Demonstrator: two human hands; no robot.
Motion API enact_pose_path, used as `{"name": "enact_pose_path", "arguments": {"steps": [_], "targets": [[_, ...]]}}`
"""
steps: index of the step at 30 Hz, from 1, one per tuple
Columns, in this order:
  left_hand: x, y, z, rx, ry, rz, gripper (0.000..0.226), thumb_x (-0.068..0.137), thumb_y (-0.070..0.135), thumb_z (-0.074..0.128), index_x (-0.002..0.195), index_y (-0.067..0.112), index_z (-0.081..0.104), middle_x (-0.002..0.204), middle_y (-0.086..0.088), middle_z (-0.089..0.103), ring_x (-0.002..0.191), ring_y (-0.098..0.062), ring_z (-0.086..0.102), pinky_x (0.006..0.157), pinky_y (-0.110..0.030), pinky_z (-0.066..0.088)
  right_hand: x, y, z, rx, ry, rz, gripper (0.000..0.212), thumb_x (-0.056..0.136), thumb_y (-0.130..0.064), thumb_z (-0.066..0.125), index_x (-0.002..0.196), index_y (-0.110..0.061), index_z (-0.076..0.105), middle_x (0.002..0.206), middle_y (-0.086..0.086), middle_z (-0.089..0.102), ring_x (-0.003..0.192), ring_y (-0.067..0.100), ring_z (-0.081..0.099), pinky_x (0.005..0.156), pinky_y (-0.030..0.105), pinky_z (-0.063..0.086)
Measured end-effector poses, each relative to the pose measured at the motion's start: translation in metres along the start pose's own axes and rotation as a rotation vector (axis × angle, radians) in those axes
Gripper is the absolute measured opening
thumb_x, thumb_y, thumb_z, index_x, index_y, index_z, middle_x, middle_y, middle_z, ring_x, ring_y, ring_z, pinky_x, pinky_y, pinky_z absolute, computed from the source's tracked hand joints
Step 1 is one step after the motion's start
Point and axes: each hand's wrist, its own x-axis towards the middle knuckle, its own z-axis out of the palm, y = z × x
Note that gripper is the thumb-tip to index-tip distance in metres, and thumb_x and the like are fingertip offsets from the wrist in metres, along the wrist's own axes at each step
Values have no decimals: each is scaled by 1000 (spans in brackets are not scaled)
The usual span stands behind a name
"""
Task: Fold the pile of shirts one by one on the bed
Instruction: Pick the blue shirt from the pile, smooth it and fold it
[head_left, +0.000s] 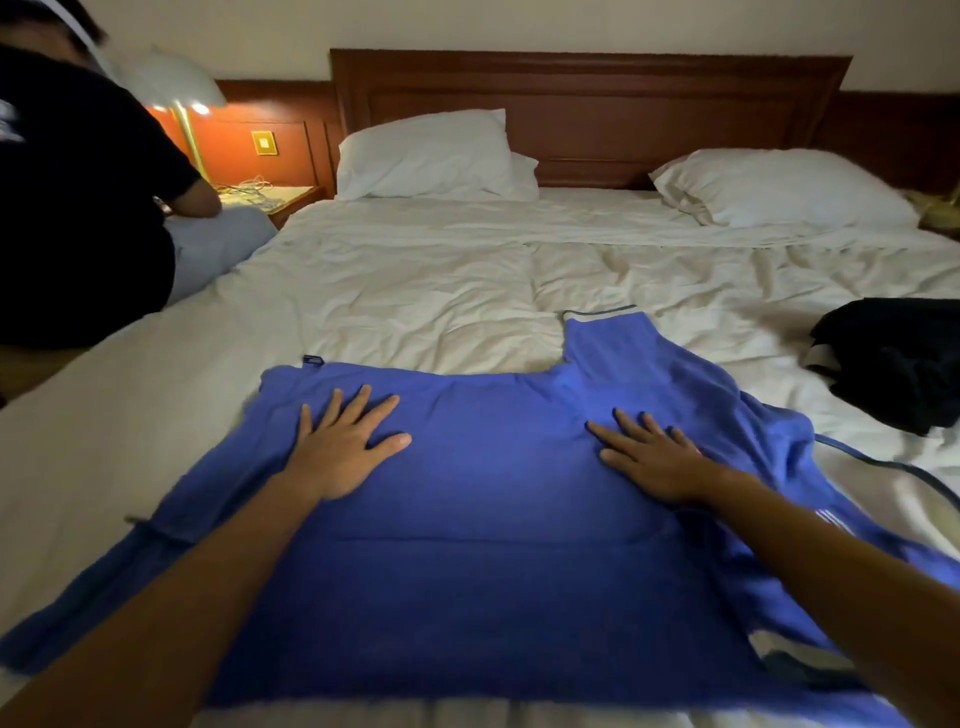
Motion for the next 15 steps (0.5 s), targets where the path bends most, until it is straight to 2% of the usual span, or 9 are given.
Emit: {"name": "enact_pose_path", "arguments": {"steps": [2, 4, 5, 7, 8, 10, 12, 15], "targets": [[27, -16, -4, -8, 4, -63, 82, 74, 89, 14, 149, 62, -4, 165, 15, -15, 153, -30, -14, 118, -65, -5, 29, 10, 12, 10, 34, 22, 52, 98, -67, 13, 144, -65, -9, 165, -11, -14, 152, 26, -13, 120, 52, -6], [53, -31, -8, -18, 13, -101, 81, 74, 90, 19, 148, 64, 0, 166, 16, -12, 152, -34, -13, 115, -70, -3, 53, 13, 15, 14, 106, 30, 51, 89, -76, 8, 132, -74, -19, 164, -14, -17, 151, 27, -17, 118, 56, -9], [65, -36, -10, -12, 31, -97, 77, 78, 88, 24, 149, 62, 7, 166, 15, -6, 152, -34, -12, 114, -71, -4, 63, 15, 15, 2, 141, 38, 52, 85, -79, 6, 129, -76, -22, 164, -14, -16, 151, 28, -18, 118, 57, -10], [85, -43, -10, 22, 136, -52, 62, 90, 76, 37, 144, 47, 37, 161, 8, 20, 151, -33, 2, 112, -70, -3, 81, 18, 12, -15, 192, 71, 58, 81, -83, 4, 133, -74, -20, 164, -13, -13, 151, 29, -15, 117, 58, -10], [92, -45, -11, 58, 229, -12, 51, 94, 67, 43, 133, 36, 51, 150, 3, 37, 147, -33, 17, 113, -69, 1, 89, 22, 11, -10, 203, 97, 63, 79, -85, 4, 137, -71, -18, 165, -13, -12, 152, 31, -14, 117, 59, -10], [100, -55, -12, 149, 411, 86, 38, 98, 53, 50, 105, 18, 64, 120, -8, 60, 120, -36, 45, 115, -61, 16, 101, 31, 6, 2, 202, 152, 69, 79, -87, 6, 142, -67, -12, 166, -11, -8, 151, 34, -10, 118, 59, -9], [101, -65, -17, 129, 440, 130, 46, 100, 53, 45, 84, 13, 62, 96, -10, 67, 97, -35, 52, 103, -50, 31, 112, 41, 0, -22, 181, 219, 75, 78, -89, 8, 147, -62, -6, 166, -7, -4, 151, 38, -4, 118, 62, -4], [100, -69, -19, 78, 384, 125, 50, 88, 57, 33, 76, 16, 58, 83, -5, 63, 89, -33, 52, 95, -47, 34, 130, 45, -15, -24, 218, 287, 72, 82, -86, 14, 149, -57, 12, 164, 1, 11, 149, 38, 10, 116, 64, 5]]}}
